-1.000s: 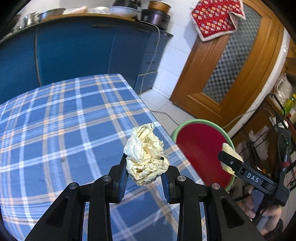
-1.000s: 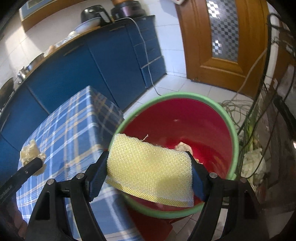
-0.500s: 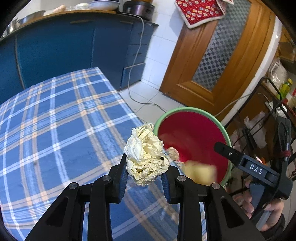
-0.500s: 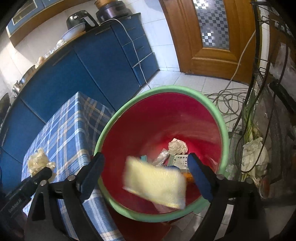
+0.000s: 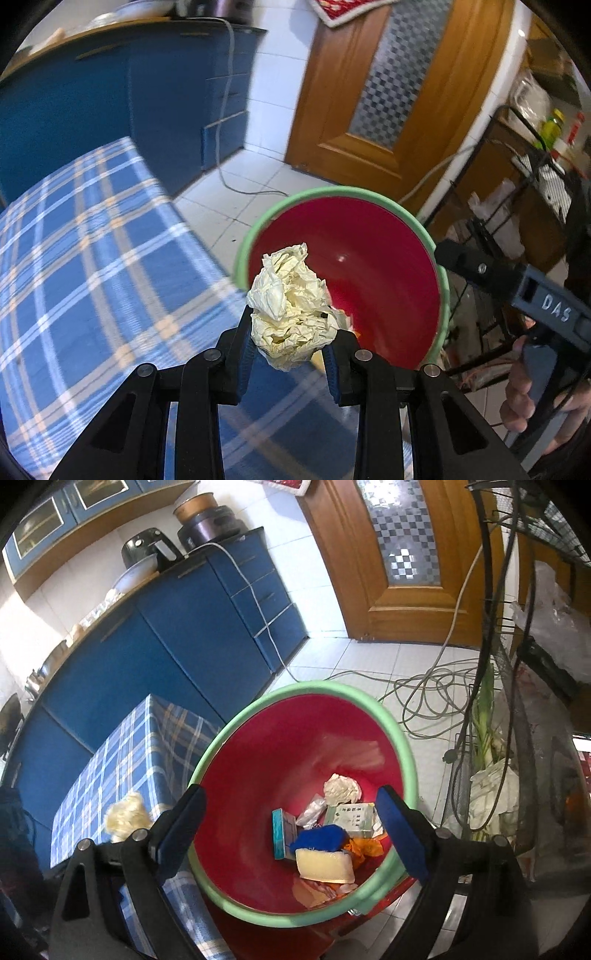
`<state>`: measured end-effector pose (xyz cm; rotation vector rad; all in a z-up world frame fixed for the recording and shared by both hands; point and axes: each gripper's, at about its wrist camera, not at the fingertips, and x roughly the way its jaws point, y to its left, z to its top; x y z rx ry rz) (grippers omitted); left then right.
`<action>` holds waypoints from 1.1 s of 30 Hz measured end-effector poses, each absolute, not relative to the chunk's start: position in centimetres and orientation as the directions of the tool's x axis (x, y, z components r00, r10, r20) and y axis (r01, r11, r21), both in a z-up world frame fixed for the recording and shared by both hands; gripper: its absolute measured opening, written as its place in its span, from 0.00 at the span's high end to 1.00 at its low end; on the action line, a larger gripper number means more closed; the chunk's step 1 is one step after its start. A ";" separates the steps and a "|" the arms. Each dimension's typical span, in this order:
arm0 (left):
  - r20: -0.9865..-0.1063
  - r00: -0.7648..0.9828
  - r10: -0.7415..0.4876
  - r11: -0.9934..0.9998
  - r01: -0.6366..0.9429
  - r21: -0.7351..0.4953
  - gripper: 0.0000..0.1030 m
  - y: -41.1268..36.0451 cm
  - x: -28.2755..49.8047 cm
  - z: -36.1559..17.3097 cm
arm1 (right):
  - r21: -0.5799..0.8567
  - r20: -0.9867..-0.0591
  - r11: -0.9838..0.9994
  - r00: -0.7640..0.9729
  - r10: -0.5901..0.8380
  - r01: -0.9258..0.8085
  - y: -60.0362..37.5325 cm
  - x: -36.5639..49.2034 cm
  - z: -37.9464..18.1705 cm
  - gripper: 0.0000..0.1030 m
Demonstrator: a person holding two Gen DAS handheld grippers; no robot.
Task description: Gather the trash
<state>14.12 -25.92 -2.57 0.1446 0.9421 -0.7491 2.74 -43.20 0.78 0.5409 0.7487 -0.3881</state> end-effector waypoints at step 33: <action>-0.744 0.482 -0.463 0.830 0.530 -0.172 0.43 -20.6 12.2 -0.1 | 0.325 -0.687 0.831 0.717 -0.121 0.452 -39.9 0.6 3.2 0.11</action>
